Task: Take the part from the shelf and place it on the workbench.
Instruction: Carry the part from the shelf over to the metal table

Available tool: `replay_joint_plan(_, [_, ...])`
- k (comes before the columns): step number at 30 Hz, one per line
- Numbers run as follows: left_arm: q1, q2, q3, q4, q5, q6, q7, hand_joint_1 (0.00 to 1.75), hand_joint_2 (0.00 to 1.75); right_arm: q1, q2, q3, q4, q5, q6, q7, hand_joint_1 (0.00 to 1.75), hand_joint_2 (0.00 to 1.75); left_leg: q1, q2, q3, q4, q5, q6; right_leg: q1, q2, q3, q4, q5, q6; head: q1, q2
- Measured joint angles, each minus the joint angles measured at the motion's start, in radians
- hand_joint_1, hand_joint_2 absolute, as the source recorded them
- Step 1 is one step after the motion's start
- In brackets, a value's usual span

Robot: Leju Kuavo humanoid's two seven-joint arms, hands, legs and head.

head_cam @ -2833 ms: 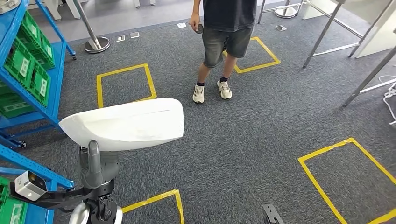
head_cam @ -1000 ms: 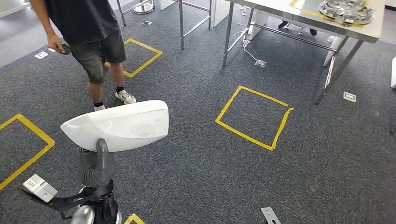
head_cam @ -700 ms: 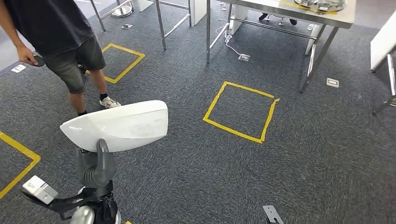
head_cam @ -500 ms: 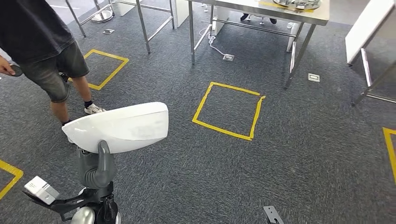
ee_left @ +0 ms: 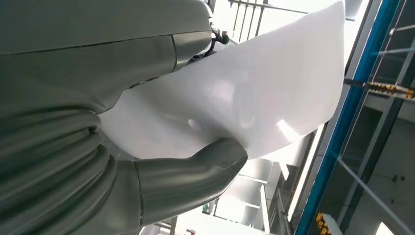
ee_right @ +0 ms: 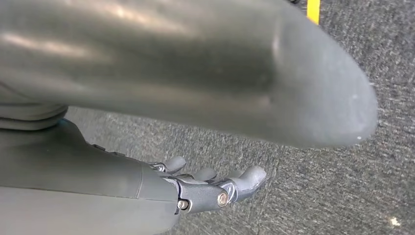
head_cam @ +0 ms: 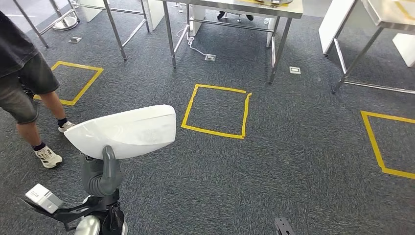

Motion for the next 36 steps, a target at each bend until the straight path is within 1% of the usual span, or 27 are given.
replay_joint_plan(1, [0.000, 0.000, 0.000, -0.001, 0.000, 0.000, 0.000, 1.75, 1.75, -0.002, 0.000, 0.000, 0.000, 0.000, 0.000, 0.000, 0.00, 0.00, -0.003, 0.009, 0.002, 0.000, -0.003, -0.004, 0.005, -0.014, 0.021, -0.041, 0.010, -0.006, 0.000, 0.000])
replay_joint_plan(2, [-0.001, 0.000, 0.000, -0.001, -0.001, 0.000, 0.000, 1.75, 1.75, -0.002, 0.000, 0.000, 0.000, 0.000, 0.001, 0.000, 0.00, 0.00, -0.005, 0.017, 0.003, 0.000, -0.005, -0.008, 0.009, -0.020, 0.028, -0.059, 0.010, -0.012, 0.000, 0.000])
replay_joint_plan(4, [-0.002, 0.000, 0.000, -0.002, -0.002, 0.000, 0.000, 1.75, 1.75, 0.001, 0.000, 0.000, 0.000, -0.001, 0.001, 0.001, 0.00, 0.00, -0.007, 0.030, 0.007, -0.001, -0.009, -0.018, 0.009, -0.001, 0.027, -0.062, 0.012, -0.022, 0.000, 0.000])
replay_joint_plan(5, [-0.002, 0.000, 0.000, -0.003, -0.002, 0.000, 0.000, 1.75, 1.75, 0.002, 0.000, 0.000, 0.000, -0.001, 0.001, 0.001, 0.00, 0.00, -0.006, 0.021, 0.007, 0.005, -0.015, -0.024, 0.005, 0.007, 0.029, -0.065, 0.014, -0.026, -0.001, 0.000])
replay_joint_plan(6, [-0.003, 0.000, -0.001, -0.004, -0.002, 0.000, 0.000, 1.75, 1.75, 0.003, 0.000, 0.000, 0.000, -0.001, 0.001, 0.001, 0.00, 0.00, -0.004, 0.003, -0.001, 0.025, -0.029, -0.030, 0.001, 0.015, 0.030, -0.068, 0.016, -0.032, -0.001, 0.000])
replay_joint_plan(8, [-0.003, 0.001, -0.001, -0.006, -0.002, 0.000, 0.000, 1.75, 1.75, 0.000, 0.000, 0.000, 0.000, -0.001, 0.002, 0.002, 0.00, 0.00, 0.002, -0.042, -0.046, 0.126, -0.084, -0.041, -0.003, 0.032, 0.031, -0.071, 0.018, -0.039, -0.003, 0.000])
replay_joint_plan(9, [-0.002, 0.002, -0.001, -0.006, -0.002, 0.000, 0.000, 1.75, 1.75, -0.001, 0.000, 0.000, 0.000, -0.002, 0.003, 0.003, 0.00, 0.00, 0.004, -0.054, -0.079, 0.194, -0.114, -0.044, -0.003, 0.043, 0.031, -0.070, 0.018, -0.042, -0.003, 0.000])
replay_joint_plan(10, [0.000, 0.002, -0.001, -0.006, -0.002, 0.000, 0.000, 1.75, 1.75, -0.001, 0.000, 0.000, 0.000, -0.002, 0.004, 0.004, 0.00, 0.00, 0.006, -0.057, -0.108, 0.250, -0.134, -0.046, -0.003, 0.054, 0.030, -0.070, 0.019, -0.042, -0.003, 0.000])
replay_joint_plan(11, [0.002, 0.003, -0.001, -0.005, -0.002, 0.000, 0.000, 1.75, 1.75, 0.000, 0.000, 0.000, 0.000, -0.002, 0.005, 0.005, 0.00, 0.00, 0.008, -0.059, -0.124, 0.280, -0.135, -0.048, -0.004, 0.066, 0.030, -0.069, 0.019, -0.041, -0.003, 0.000])
replay_joint_plan(12, [0.003, 0.003, -0.001, -0.004, -0.002, 0.000, 0.000, 1.75, 1.75, 0.001, 0.000, 0.000, 0.000, -0.002, 0.007, 0.006, 0.00, 0.00, 0.010, -0.060, -0.121, 0.268, -0.115, -0.048, -0.005, 0.079, 0.030, -0.068, 0.019, -0.040, -0.003, 0.000])
replay_joint_plan(13, [0.003, 0.003, -0.001, -0.004, -0.002, 0.000, 0.000, 1.75, 1.75, 0.002, 0.000, 0.000, 0.000, -0.002, 0.008, 0.006, 0.00, 0.00, 0.013, -0.067, -0.099, 0.218, -0.080, -0.049, -0.006, 0.093, 0.030, -0.066, 0.019, -0.038, -0.003, 0.000])
replay_joint_plan(15, [0.003, 0.003, -0.001, -0.005, -0.002, 0.000, 0.000, 1.75, 1.75, 0.000, 0.000, 0.000, 0.000, -0.002, 0.011, 0.007, 0.00, 0.00, 0.020, -0.110, -0.040, 0.084, -0.019, -0.049, -0.009, 0.120, 0.026, -0.058, 0.018, -0.028, -0.003, 0.000])
replay_joint_plan(16, [0.003, 0.003, -0.001, -0.005, -0.002, 0.000, 0.000, 1.75, 1.75, 0.000, 0.000, 0.000, 0.000, -0.002, 0.011, 0.007, 0.00, 0.00, 0.022, -0.129, -0.021, 0.040, -0.005, -0.046, -0.009, 0.133, 0.022, -0.055, 0.019, -0.021, -0.003, 0.000])
replay_joint_plan(17, [0.004, 0.003, -0.001, -0.005, -0.002, 0.001, 0.000, 1.75, 1.75, 0.000, 0.000, 0.000, 0.000, -0.002, 0.011, 0.007, 0.00, 0.00, 0.021, -0.141, -0.014, 0.020, -0.004, -0.041, -0.010, 0.143, 0.018, -0.055, 0.020, -0.013, -0.003, 0.000])
replay_joint_plan(19, [0.003, 0.001, -0.001, -0.006, -0.003, 0.001, 0.000, 1.75, 1.75, 0.003, 0.000, 0.000, 0.000, -0.002, 0.011, 0.007, 0.00, 0.00, 0.017, -0.126, -0.011, 0.017, -0.002, -0.024, -0.015, 0.161, 0.011, -0.060, 0.027, 0.003, -0.002, 0.000])
replay_joint_plan(20, [0.002, 0.000, -0.001, -0.006, -0.003, 0.001, 0.000, 1.75, 1.75, 0.005, 0.000, 0.000, 0.000, -0.002, 0.011, 0.007, 0.00, 0.00, 0.016, -0.115, -0.010, 0.014, 0.002, -0.016, -0.016, 0.153, 0.009, -0.058, 0.027, 0.008, -0.002, 0.000])
replay_joint_plan(21, [0.001, -0.001, -0.001, -0.006, -0.003, 0.001, 0.000, 1.75, 1.75, 0.006, 0.001, 0.000, 0.000, -0.002, 0.011, 0.007, 0.00, 0.00, 0.017, -0.102, -0.008, 0.010, 0.005, -0.008, -0.015, 0.131, 0.000, -0.043, 0.018, 0.012, 0.000, 0.000])
replay_joint_plan(23, [0.001, -0.002, -0.002, -0.007, -0.003, 0.001, 0.000, 1.75, 1.75, 0.003, 0.001, 0.000, 0.000, -0.002, 0.011, 0.007, 0.00, 0.00, 0.017, -0.075, -0.008, 0.005, 0.009, 0.002, -0.012, 0.072, -0.043, 0.050, -0.036, 0.016, 0.005, 0.000])
replay_joint_plan(24, [0.002, -0.001, -0.002, -0.007, -0.003, 0.001, 0.000, 1.75, 1.75, 0.001, 0.001, 0.000, 0.000, -0.002, 0.011, 0.007, 0.00, 0.00, 0.015, -0.061, -0.009, 0.005, 0.009, 0.005, -0.010, 0.054, -0.076, 0.119, -0.070, 0.018, 0.007, 0.000])
replay_joint_plan(25, [0.003, -0.001, -0.002, -0.007, -0.003, 0.001, 0.000, 1.75, 1.75, 0.000, 0.001, 0.000, 0.000, -0.002, 0.011, 0.007, 0.00, 0.00, 0.014, -0.046, -0.010, 0.005, 0.008, 0.006, -0.010, 0.049, -0.106, 0.183, -0.096, 0.019, 0.007, 0.000])
replay_joint_plan(26, [0.003, -0.001, -0.002, -0.007, -0.003, 0.001, 0.000, 1.75, 1.75, 0.001, 0.001, 0.000, 0.000, -0.002, 0.011, 0.007, 0.00, 0.00, 0.013, -0.032, -0.010, 0.006, 0.007, 0.007, -0.010, 0.047, -0.121, 0.219, -0.105, 0.020, 0.007, 0.000])
replay_joint_plan(27, [0.004, 0.000, -0.002, -0.007, -0.003, 0.001, 0.000, 1.75, 1.75, 0.003, 0.001, 0.000, 0.000, -0.002, 0.011, 0.007, 0.00, 0.00, 0.012, -0.019, -0.009, 0.006, 0.005, 0.007, -0.010, 0.045, -0.119, 0.220, -0.096, 0.019, 0.008, 0.000])
replay_joint_plan(28, [0.004, 0.000, -0.002, -0.007, -0.002, 0.001, 0.000, 1.75, 1.75, 0.004, 0.001, -0.001, 0.000, -0.002, 0.011, 0.007, 0.00, 0.00, 0.012, -0.008, -0.008, 0.007, 0.004, 0.006, -0.010, 0.041, -0.095, 0.178, -0.070, 0.017, 0.009, 0.000])
replay_joint_plan(30, [0.003, 0.000, -0.002, -0.008, -0.002, 0.001, 0.000, 1.75, 1.75, 0.004, 0.001, -0.001, 0.000, -0.001, 0.011, -0.001, 0.00, 0.00, 0.010, 0.007, -0.005, 0.008, -0.002, -0.001, -0.007, 0.025, -0.013, 0.035, -0.014, 0.010, 0.010, 0.000])
replay_joint_plan(31, [0.003, 0.000, -0.002, -0.009, -0.003, 0.001, 0.000, 1.75, 1.75, 0.004, 0.001, -0.001, 0.000, 0.000, 0.011, -0.006, 0.00, 0.00, 0.008, 0.012, -0.005, 0.009, -0.004, -0.005, -0.004, 0.019, 0.018, -0.021, 0.001, 0.006, 0.010, 0.000])
replay_joint_plan(32, [0.003, 0.000, -0.002, -0.011, -0.003, 0.001, 0.000, 1.75, 1.75, 0.005, 0.001, -0.001, 0.000, 0.001, 0.011, -0.012, 0.00, 0.00, 0.005, 0.016, -0.005, 0.011, -0.008, -0.007, -0.002, 0.015, 0.036, -0.053, 0.007, 0.004, 0.009, 0.000])
replay_joint_plan(36, [0.004, 0.001, -0.002, -0.019, -0.007, 0.003, -0.004, 1.75, 1.75, 0.007, 0.001, -0.001, 0.000, 0.008, 0.011, -0.024, 0.00, 0.00, 0.002, 0.016, -0.001, 0.006, -0.008, -0.008, 0.000, 0.015, 0.041, -0.064, 0.006, 0.001, 0.008, 0.000])
